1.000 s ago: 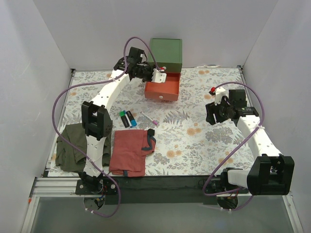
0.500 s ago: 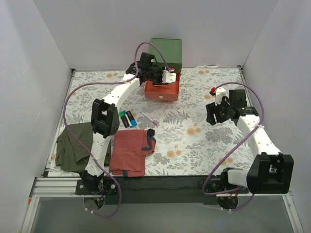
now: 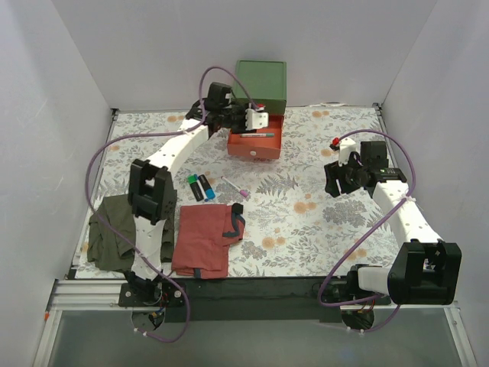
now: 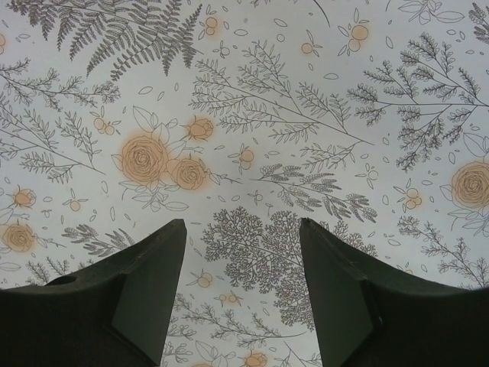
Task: Sort the stationery into containers
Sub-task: Place the pen in the drawer, then pick up the pen from the center of the board, then place the pen in the drawer.
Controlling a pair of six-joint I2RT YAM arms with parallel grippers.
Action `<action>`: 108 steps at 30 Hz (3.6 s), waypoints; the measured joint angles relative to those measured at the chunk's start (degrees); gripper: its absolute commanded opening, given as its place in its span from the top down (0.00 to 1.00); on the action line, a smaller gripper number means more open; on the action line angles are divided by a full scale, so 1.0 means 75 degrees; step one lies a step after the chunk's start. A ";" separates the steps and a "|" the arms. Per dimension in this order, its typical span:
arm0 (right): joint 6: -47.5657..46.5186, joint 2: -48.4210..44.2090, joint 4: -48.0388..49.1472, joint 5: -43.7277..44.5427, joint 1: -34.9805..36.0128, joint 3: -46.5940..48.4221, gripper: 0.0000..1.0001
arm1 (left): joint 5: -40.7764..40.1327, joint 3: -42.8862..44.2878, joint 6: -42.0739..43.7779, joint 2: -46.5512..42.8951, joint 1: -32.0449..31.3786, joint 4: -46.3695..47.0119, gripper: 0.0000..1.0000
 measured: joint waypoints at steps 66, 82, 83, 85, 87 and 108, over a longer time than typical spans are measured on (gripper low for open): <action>-0.0117 0.0749 -0.0050 -0.0283 -0.0079 0.0166 0.32 | 0.0656 -0.0956 0.6770 0.1189 0.0373 -0.5936 0.79; -0.0172 0.0463 -0.0050 -0.0289 -0.0087 0.0023 0.33 | 0.0548 -0.0778 0.5837 0.1046 0.0119 -0.6373 1.00; -0.0172 0.0423 -0.0038 -0.0289 -0.0087 -0.0009 0.33 | 0.0583 -0.0609 0.5738 0.1037 0.0119 -0.6385 1.00; -0.0175 0.0350 -0.0032 -0.0294 -0.0087 -0.0087 0.33 | 0.0664 -0.0370 0.5587 0.0903 0.0119 -0.6327 1.00; -0.0172 0.0315 -0.0020 -0.0321 -0.0087 -0.0163 0.33 | 0.0854 -0.0271 0.5453 0.0583 0.0119 -0.6306 1.00; -0.0146 0.0213 0.0000 -0.0458 -0.0087 -0.0321 0.33 | 0.1317 0.1355 0.1649 0.0740 -0.0050 -0.2404 0.70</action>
